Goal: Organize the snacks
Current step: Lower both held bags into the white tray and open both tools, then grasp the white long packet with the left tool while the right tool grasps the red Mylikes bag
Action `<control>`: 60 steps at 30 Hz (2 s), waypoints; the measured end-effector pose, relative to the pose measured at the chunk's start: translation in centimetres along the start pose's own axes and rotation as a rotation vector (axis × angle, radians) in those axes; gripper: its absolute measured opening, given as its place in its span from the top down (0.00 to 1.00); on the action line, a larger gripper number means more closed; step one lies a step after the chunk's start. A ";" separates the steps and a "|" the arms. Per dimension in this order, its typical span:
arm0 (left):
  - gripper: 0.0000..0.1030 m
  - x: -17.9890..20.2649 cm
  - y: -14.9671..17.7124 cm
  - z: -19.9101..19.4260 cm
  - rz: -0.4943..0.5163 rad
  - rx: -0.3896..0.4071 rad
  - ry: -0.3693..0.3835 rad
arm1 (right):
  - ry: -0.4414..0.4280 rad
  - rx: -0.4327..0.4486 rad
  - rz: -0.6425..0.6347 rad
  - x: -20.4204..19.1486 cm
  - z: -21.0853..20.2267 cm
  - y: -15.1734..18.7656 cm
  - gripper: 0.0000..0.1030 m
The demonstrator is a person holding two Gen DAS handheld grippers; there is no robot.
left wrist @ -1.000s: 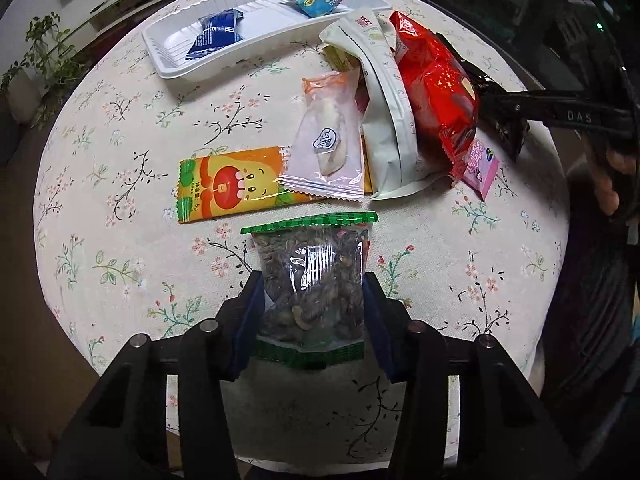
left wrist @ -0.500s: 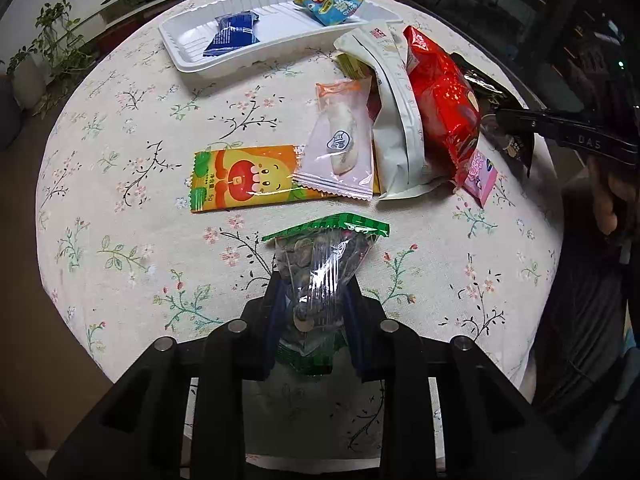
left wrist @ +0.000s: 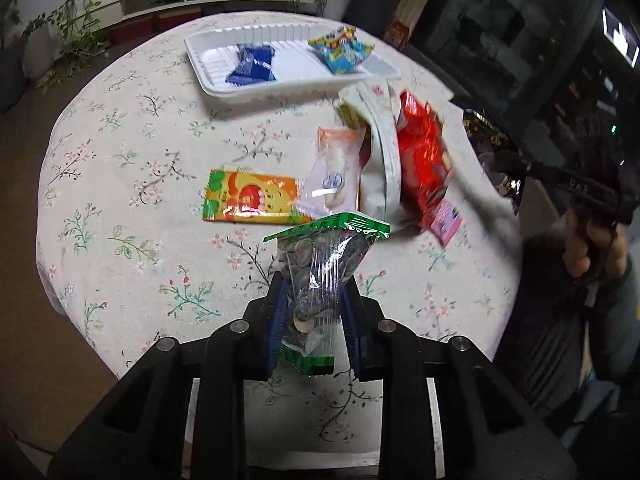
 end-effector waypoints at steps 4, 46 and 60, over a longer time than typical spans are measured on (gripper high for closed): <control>0.77 -0.8 -2.7 -2.6 -0.057 0.084 0.033 | -0.018 0.035 0.046 1.2 -1.1 -1.3 0.84; 0.54 -8.0 -25.0 14.3 -0.322 0.093 -0.110 | 0.074 -0.175 -0.122 -2.8 20.4 -18.6 0.83; 0.00 -4.1 -22.6 3.2 -0.220 0.315 -0.049 | 0.002 0.015 -0.095 -2.9 11.3 -18.9 0.37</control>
Point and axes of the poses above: each gripper's, at about its wrist camera, not at the fingertips, and z roughly the way its jaws point, x to its right, y to its underside, the point moved 7 cm from there along z, roughly the way its jaws point, and after that the axes turned 3 degrees about -z, right-handed, at the moved point
